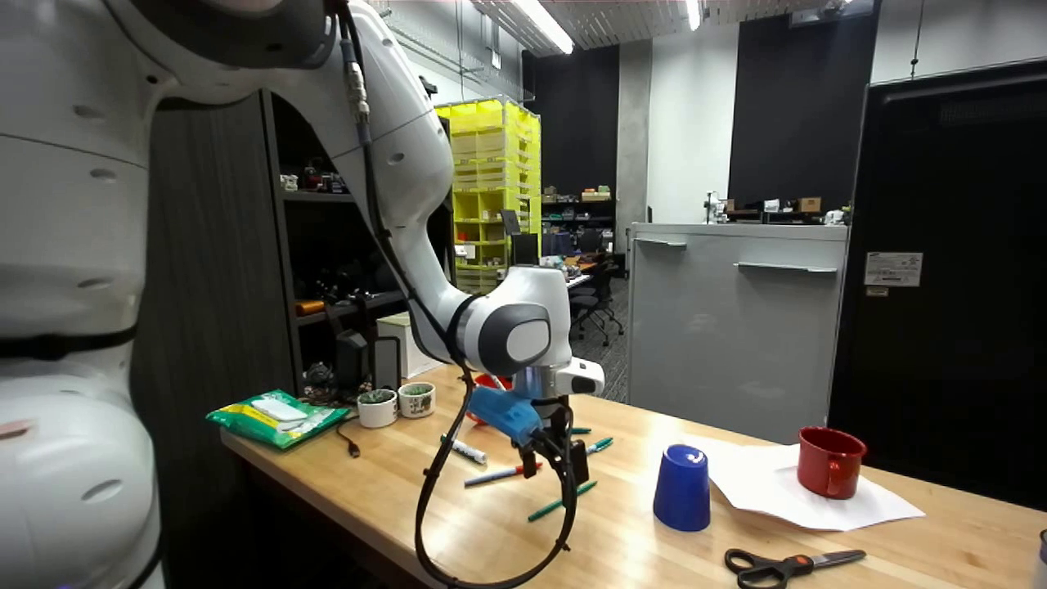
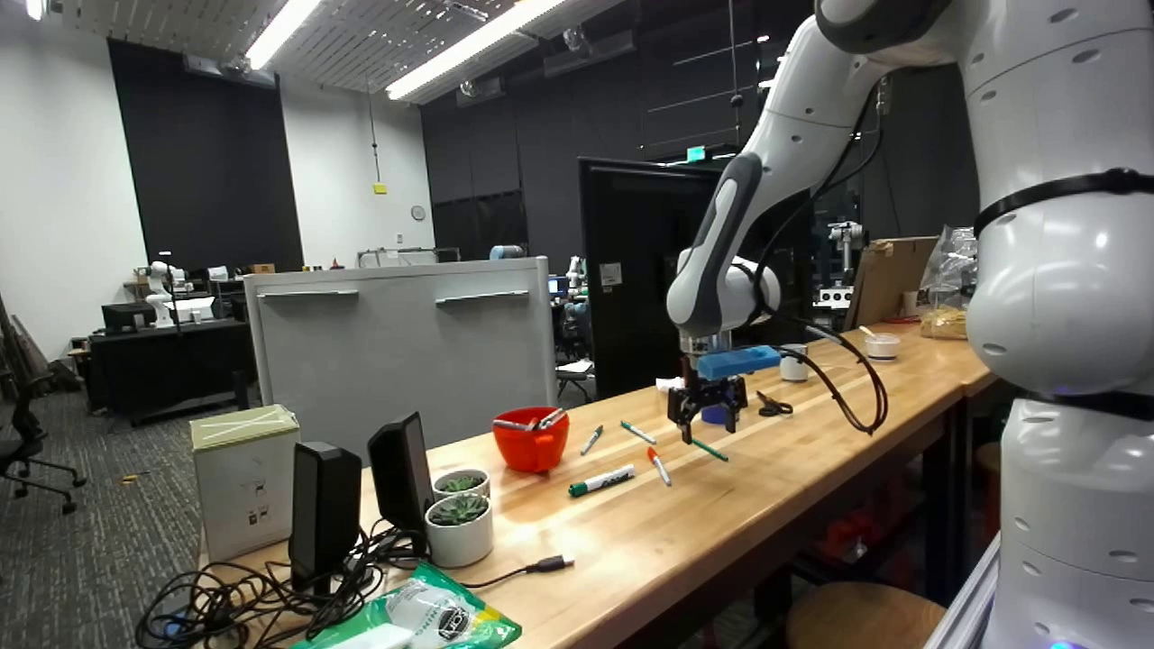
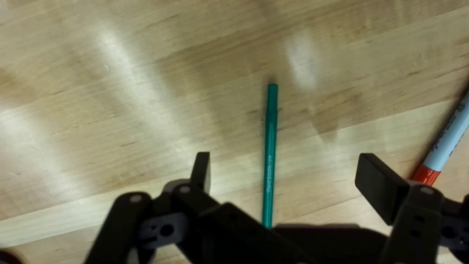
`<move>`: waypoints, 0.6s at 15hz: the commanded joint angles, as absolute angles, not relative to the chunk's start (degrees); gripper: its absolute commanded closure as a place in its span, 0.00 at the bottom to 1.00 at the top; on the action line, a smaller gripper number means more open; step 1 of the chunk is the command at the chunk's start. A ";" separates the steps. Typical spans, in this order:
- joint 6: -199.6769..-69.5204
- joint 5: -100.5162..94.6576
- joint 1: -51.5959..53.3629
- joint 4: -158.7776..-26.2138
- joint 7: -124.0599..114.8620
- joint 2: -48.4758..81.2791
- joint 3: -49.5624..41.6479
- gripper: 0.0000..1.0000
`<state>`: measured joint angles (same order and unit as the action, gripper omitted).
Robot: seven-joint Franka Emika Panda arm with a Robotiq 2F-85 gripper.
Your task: Put the green pencil in the left red cup
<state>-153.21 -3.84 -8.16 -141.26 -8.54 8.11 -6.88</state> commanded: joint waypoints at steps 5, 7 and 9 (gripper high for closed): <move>-154.46 -2.87 -6.96 -137.31 -8.72 13.49 -7.45 0.00; -154.36 -2.50 -7.06 -136.58 -8.42 14.44 -7.37 0.00; -154.26 -2.06 -7.11 -135.98 -8.25 15.30 -7.31 0.00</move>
